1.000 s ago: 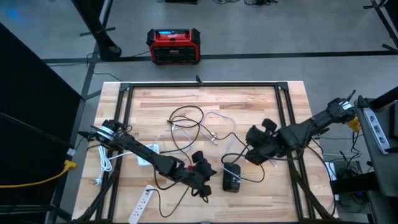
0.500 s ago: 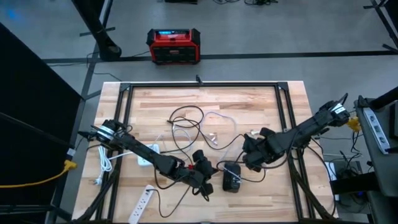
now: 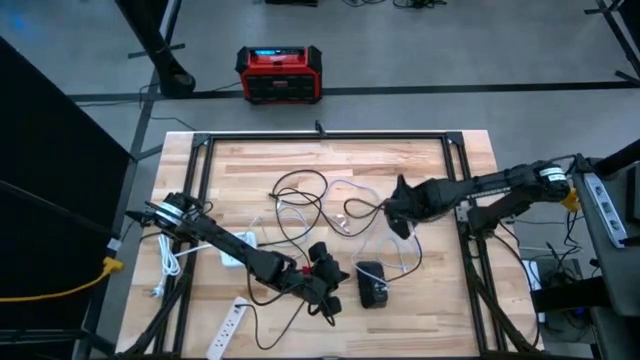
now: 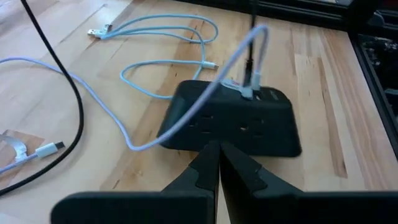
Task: Insert USB
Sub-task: Insert the blue charger cable into the top white outlet extension
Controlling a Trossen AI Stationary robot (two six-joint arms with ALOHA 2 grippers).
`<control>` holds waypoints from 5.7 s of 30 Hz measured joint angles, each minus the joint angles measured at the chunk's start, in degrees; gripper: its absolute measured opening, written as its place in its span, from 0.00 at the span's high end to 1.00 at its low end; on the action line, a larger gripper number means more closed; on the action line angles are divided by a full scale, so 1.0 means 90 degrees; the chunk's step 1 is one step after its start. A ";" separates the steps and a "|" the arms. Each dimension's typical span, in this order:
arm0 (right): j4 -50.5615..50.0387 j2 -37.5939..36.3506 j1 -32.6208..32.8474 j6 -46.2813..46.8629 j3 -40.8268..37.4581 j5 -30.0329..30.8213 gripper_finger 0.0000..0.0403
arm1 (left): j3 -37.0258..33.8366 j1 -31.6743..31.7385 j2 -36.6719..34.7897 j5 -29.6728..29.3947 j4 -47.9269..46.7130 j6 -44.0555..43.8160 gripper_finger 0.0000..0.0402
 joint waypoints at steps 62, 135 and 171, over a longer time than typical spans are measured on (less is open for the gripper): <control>0.2742 0.0265 0.3568 -0.3341 0.0621 0.4260 1.00 | 0.0002 0.1377 -0.0653 0.0727 0.1479 0.0816 0.95; 0.2597 0.0678 0.3842 -0.5258 0.2035 0.5128 1.00 | 0.0000 0.1117 -0.1882 0.1118 0.0951 0.0930 0.45; 0.2697 0.0695 0.3857 -0.4943 0.2037 0.4979 1.00 | 0.0000 0.1197 -0.1875 0.0615 0.0764 0.1362 0.99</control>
